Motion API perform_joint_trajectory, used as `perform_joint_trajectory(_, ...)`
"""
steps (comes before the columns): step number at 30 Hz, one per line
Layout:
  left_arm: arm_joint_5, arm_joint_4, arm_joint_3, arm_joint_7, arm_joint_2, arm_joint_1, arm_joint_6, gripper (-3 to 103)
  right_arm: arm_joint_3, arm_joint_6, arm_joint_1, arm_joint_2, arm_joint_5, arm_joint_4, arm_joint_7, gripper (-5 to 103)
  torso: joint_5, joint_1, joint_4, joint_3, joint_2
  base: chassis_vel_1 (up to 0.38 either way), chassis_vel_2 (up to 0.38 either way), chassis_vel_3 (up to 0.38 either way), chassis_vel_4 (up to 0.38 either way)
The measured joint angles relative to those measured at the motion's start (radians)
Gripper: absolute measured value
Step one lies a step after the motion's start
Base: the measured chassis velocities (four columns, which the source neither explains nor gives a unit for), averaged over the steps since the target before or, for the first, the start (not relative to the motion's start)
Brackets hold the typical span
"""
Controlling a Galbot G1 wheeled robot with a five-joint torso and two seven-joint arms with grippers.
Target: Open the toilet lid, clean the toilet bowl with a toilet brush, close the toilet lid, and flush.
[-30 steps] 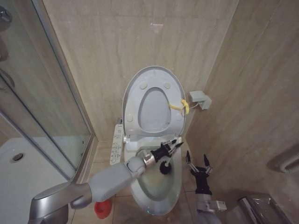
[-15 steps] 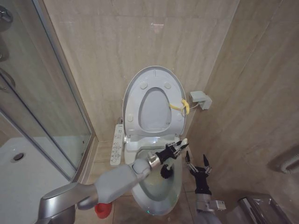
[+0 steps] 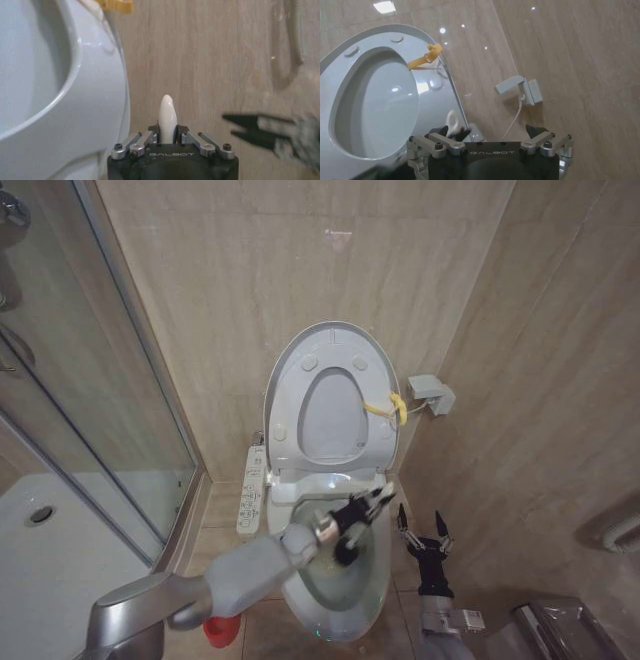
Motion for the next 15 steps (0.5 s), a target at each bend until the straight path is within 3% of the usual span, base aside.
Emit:
perform_joint_trajectory(9,0.001,0.071,0.048,0.012,0.011,0.023,-0.006,22,-0.005,0.001,-0.001,0.000,-0.001,0.002,-0.002,100,0.0000,0.000,0.0015,0.000,0.000,0.000,0.000,0.000,0.000)
perform_joint_trajectory(15,0.000,0.048,0.022,-0.001,-0.026,0.008,-0.010,22,-0.002,0.002,-0.001,-0.001,0.000,0.002,-0.002,100,-0.0001,0.000,0.0004,0.000,0.000,0.000,0.000,0.000,0.000)
